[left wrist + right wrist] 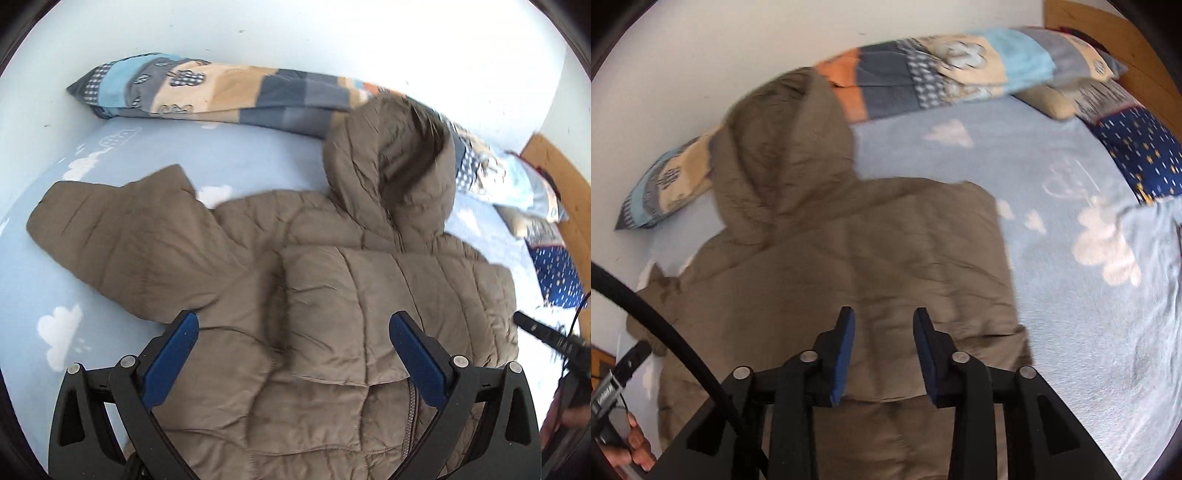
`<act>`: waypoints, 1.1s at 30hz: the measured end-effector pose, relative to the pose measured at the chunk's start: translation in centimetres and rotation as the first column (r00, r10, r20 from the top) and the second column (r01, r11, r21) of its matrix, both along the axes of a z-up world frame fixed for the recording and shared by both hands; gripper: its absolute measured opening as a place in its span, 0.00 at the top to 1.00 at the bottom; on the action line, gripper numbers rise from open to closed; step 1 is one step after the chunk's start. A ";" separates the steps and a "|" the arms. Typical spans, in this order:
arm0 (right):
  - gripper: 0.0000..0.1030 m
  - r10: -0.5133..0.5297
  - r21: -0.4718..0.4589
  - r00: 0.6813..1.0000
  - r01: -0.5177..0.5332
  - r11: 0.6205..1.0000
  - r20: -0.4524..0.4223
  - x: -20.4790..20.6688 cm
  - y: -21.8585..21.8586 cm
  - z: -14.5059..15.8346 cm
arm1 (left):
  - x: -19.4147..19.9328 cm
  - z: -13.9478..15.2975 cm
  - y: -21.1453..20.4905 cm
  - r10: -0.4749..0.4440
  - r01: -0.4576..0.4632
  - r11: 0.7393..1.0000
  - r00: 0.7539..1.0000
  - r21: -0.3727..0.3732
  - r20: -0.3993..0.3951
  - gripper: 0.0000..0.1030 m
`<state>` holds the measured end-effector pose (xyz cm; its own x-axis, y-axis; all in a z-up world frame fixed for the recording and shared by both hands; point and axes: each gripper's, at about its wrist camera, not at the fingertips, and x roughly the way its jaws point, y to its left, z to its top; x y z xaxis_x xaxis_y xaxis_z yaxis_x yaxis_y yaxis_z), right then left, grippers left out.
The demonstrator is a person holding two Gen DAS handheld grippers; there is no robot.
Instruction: Fold large clothes
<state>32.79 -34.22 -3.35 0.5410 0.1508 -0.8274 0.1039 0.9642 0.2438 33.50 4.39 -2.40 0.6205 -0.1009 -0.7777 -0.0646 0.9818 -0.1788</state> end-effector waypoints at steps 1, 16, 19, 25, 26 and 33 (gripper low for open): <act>0.64 0.030 0.000 0.999 -0.030 1.000 0.012 -0.2 1.3 0.4 | -0.2 0.2 0.8 0.016 -0.016 1.000 1.000 -0.001 0.001 0.00; 0.62 0.252 -0.112 0.961 -0.265 0.958 -0.116 0.8 12.7 -3.9 | -0.3 0.4 6.4 0.134 -0.134 0.991 0.991 0.006 -0.002 0.00; 0.62 0.261 -0.061 0.965 -0.262 0.963 -0.025 -0.2 12.3 -0.5 | -0.5 1.1 6.7 0.140 -0.140 0.990 0.990 -0.007 0.013 0.00; 0.48 0.184 -0.015 0.964 -0.185 0.983 0.190 -4.8 10.3 6.9 | -1.3 2.5 8.5 0.180 -0.180 0.984 0.983 -0.009 0.045 0.00; 0.45 0.166 -0.001 0.963 -0.170 0.986 0.214 -5.5 9.9 7.7 | -1.5 2.6 8.9 0.189 -0.190 0.982 0.981 -0.003 0.047 0.00; 0.39 0.122 0.048 0.945 -0.143 0.989 0.305 -11.0 9.4 10.3 | -2.0 2.7 11.5 0.249 -0.249 0.968 0.968 -0.021 0.039 0.00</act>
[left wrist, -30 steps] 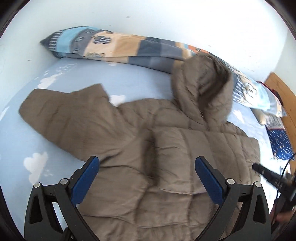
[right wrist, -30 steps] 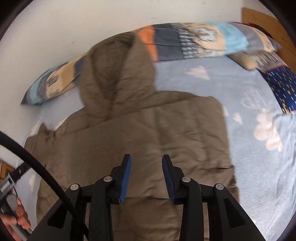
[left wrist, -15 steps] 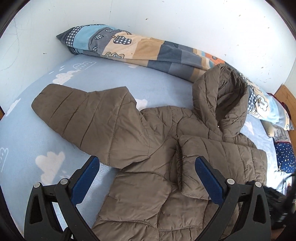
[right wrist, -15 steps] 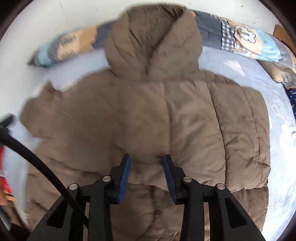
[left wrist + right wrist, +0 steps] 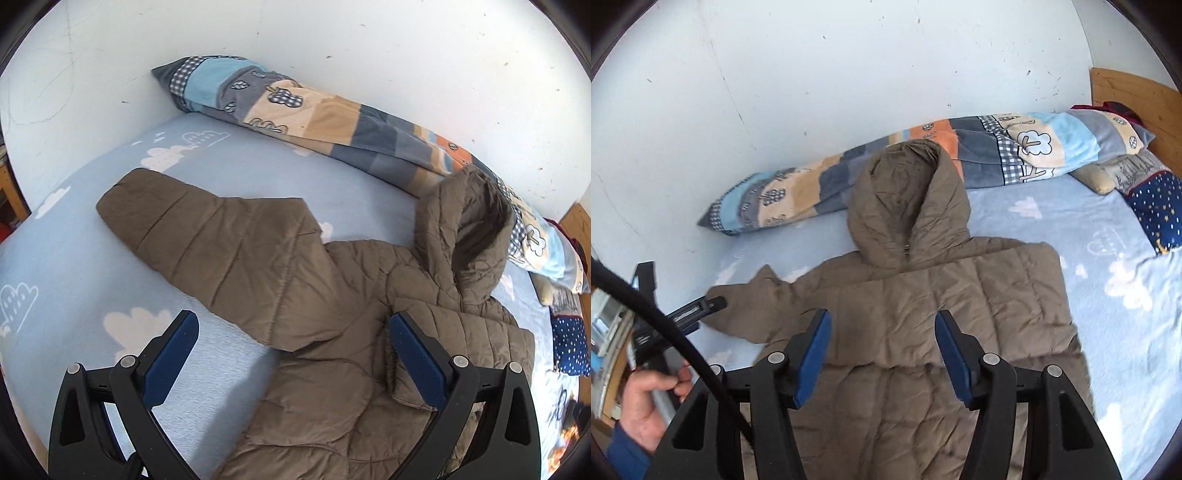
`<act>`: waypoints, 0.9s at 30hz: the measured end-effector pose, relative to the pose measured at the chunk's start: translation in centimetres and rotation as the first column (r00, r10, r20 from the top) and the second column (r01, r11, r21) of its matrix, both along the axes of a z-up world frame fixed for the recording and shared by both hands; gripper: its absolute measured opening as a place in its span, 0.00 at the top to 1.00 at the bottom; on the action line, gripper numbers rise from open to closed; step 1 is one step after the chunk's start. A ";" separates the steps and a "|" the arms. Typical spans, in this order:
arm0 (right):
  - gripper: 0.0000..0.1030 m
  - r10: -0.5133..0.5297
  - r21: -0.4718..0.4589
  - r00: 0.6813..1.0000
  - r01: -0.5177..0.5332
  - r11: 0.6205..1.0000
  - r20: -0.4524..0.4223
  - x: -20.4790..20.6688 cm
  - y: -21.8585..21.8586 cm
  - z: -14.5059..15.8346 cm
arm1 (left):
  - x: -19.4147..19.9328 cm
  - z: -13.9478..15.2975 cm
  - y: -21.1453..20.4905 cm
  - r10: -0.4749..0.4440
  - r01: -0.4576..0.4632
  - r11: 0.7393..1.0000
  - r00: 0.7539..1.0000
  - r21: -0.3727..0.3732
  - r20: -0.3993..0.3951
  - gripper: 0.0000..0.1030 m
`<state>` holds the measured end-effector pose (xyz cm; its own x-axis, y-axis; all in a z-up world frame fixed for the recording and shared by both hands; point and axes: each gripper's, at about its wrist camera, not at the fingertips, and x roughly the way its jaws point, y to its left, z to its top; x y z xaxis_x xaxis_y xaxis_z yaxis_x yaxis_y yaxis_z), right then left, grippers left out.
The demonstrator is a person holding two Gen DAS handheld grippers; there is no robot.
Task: Fold large clothes
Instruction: 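Move the left gripper to the other sleeve cuff and grasp it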
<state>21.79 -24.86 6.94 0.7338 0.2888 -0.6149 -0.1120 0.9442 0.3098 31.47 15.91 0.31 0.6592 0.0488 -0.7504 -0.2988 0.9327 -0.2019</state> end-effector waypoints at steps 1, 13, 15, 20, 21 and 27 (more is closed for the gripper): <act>0.39 0.011 0.006 1.000 -0.011 1.000 0.008 -0.3 0.3 -0.1 | -0.1 0.0 0.3 0.006 -0.006 1.000 1.000 0.003 -0.001 0.00; 0.33 0.083 0.026 0.995 -0.082 0.996 -0.052 1.1 1.7 -2.9 | 0.2 -0.3 7.5 0.129 -0.131 0.991 0.991 -0.039 -0.045 0.00; 0.33 0.080 0.012 0.995 -0.080 0.997 -0.058 1.2 1.8 -3.1 | 0.2 -0.8 9.7 0.167 -0.170 0.984 0.984 -0.047 -0.062 0.00; 0.31 0.092 -0.007 0.993 -0.092 0.996 -0.081 1.5 2.1 -3.6 | -0.1 -2.7 14.4 0.261 -0.270 0.959 0.960 -0.084 -0.103 0.00; 0.31 0.096 -0.010 0.992 -0.097 0.995 -0.084 1.5 2.2 -3.7 | -0.2 -3.3 15.4 0.276 -0.288 0.952 0.954 -0.102 -0.117 0.00; 0.28 0.106 -0.033 0.990 -0.109 0.993 -0.095 1.5 2.8 -4.0 | -0.3 -6.4 21.8 0.313 -0.337 0.902 0.941 -0.272 -0.129 0.00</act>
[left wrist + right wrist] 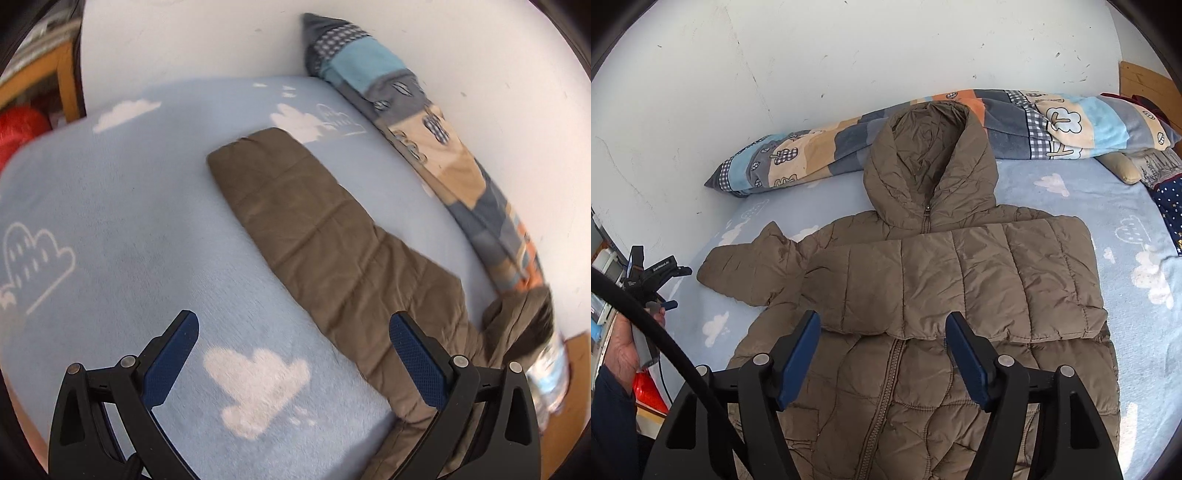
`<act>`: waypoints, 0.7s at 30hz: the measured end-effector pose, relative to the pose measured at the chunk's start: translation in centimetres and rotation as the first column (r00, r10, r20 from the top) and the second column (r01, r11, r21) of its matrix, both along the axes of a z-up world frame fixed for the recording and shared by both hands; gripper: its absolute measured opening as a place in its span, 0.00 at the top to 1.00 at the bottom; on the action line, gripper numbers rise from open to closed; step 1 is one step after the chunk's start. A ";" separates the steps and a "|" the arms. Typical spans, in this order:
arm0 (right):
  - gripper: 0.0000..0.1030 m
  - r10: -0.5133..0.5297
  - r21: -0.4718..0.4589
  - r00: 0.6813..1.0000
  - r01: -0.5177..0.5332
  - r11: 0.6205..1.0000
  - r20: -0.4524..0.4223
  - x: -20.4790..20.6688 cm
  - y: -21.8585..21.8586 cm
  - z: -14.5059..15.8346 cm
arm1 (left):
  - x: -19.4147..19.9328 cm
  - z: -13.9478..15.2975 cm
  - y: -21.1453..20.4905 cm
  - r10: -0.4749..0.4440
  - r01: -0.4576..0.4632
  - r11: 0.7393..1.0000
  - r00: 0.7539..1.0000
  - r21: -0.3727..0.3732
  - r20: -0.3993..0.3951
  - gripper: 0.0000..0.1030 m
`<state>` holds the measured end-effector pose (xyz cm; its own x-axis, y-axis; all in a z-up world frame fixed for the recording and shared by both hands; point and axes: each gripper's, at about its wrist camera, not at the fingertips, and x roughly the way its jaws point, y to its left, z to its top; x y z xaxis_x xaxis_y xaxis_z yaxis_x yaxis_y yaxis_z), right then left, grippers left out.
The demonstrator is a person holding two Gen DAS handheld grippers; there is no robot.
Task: Fold large clothes
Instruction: 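Move the left gripper to the other sleeve cuff and grasp it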
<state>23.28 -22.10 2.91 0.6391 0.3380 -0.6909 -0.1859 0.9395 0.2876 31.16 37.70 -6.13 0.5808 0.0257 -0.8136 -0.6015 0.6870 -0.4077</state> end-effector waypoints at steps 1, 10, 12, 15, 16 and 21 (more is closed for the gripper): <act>0.27 0.002 0.000 1.000 -0.002 1.000 -0.002 0.0 0.1 -0.1 | 0.0 -0.4 0.9 0.011 -0.010 1.000 1.000 -0.017 0.014 0.00; 0.27 0.021 -0.004 0.999 -0.021 1.000 -0.032 0.5 0.9 -1.1 | 1.6 -3.7 7.8 0.079 -0.063 0.984 0.992 -0.165 0.095 0.28; 0.27 0.026 -0.005 0.999 -0.026 1.000 -0.038 0.7 1.2 -1.3 | 2.3 -4.4 8.4 0.089 -0.068 0.980 0.991 -0.188 0.104 0.35; 0.27 0.030 -0.009 0.998 -0.030 1.000 -0.047 1.1 1.4 -1.7 | 3.3 -5.3 9.2 0.093 -0.064 0.972 0.988 -0.225 0.121 0.54; 0.27 0.031 -0.009 0.998 -0.031 0.999 -0.052 1.2 1.5 -1.8 | 3.7 -5.6 9.3 0.094 -0.065 0.972 0.988 -0.225 0.120 0.56; 0.27 0.032 0.010 0.996 -0.031 0.999 -0.082 1.8 1.4 -2.6 | 4.4 -7.3 11.2 0.161 -0.125 0.958 0.979 -0.257 0.125 0.56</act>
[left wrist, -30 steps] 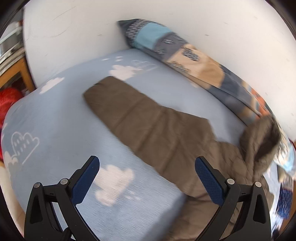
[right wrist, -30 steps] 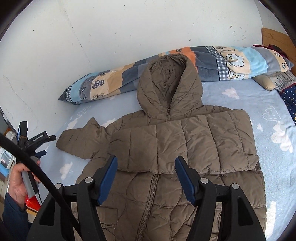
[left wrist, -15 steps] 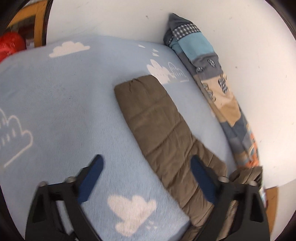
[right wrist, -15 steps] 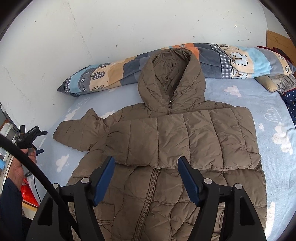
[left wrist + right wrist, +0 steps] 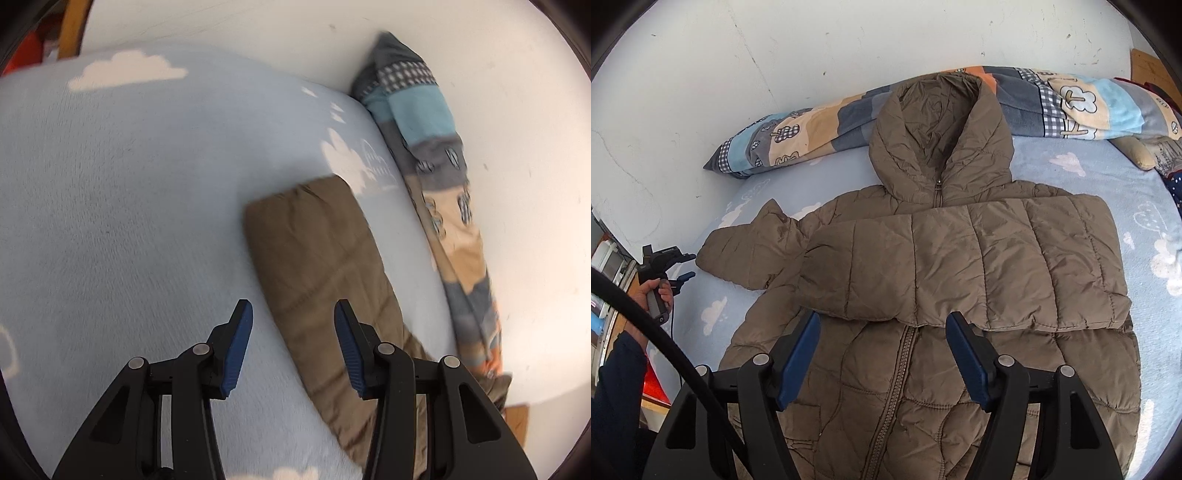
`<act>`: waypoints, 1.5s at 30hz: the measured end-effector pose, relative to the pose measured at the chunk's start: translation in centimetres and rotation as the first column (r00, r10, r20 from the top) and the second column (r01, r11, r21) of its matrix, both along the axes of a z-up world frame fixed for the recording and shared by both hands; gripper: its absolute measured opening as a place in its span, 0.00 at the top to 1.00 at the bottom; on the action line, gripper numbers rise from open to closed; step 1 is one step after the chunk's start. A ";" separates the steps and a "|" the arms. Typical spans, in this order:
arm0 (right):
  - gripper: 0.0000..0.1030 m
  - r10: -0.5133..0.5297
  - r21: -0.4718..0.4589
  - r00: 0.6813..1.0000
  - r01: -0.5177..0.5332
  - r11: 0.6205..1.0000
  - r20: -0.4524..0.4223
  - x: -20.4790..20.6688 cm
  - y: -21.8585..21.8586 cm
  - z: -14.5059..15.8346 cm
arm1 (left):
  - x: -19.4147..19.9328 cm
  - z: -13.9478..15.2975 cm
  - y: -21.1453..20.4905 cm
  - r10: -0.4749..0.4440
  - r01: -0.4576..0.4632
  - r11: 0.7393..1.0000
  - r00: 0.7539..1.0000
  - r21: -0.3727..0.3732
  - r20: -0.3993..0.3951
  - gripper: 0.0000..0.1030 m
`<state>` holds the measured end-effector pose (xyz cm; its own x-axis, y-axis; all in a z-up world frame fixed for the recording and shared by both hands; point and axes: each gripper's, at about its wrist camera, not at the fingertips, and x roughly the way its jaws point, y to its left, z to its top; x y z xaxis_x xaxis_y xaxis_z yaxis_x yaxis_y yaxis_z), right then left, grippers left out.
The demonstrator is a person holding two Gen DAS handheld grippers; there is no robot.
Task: Fold large clothes
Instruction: 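Move the left gripper to the other sleeve cuff and grasp it, then lift the sleeve with the left gripper and fold it across the jacket body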
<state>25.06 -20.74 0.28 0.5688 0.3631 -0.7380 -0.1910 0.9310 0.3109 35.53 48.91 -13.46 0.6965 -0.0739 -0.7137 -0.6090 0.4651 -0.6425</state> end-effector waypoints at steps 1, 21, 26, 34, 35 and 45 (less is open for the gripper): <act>0.27 -0.001 0.005 1.000 0.001 1.000 -0.007 0.1 -0.1 -0.2 | 0.0 -0.5 0.5 0.021 -0.021 1.000 1.000 -0.016 0.013 0.56; 0.27 -0.010 -0.017 0.999 0.009 1.000 -0.038 1.5 -0.2 -1.6 | 3.0 -2.8 1.8 0.153 -0.151 0.988 0.969 -0.026 0.195 0.56; 0.27 -0.019 -0.016 0.999 0.018 1.000 -0.031 1.5 -0.2 -1.5 | 2.2 -3.0 2.1 0.189 -0.178 0.982 0.957 -0.069 0.219 0.78; 0.27 -0.065 0.003 0.998 0.065 0.998 -0.007 1.4 -1.7 -0.6 | 1.7 0.7 0.7 0.165 -0.166 0.986 0.948 -0.018 0.271 0.83; 0.27 -0.072 0.005 0.997 0.072 0.997 -0.002 1.4 -1.8 -0.4 | 1.6 1.4 0.5 0.157 -0.162 0.987 0.945 -0.006 0.285 0.83; 0.27 -0.192 0.067 0.980 0.189 0.980 0.046 0.9 -5.6 1.8 | 0.1 11.4 -5.2 0.042 -0.107 0.984 0.919 0.146 0.392 0.84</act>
<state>25.97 -26.29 2.05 0.6692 0.2881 -0.6850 -0.0294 0.9313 0.3630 35.63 43.68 -2.07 0.9187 0.0821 -0.3863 -0.3659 0.5450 -0.7544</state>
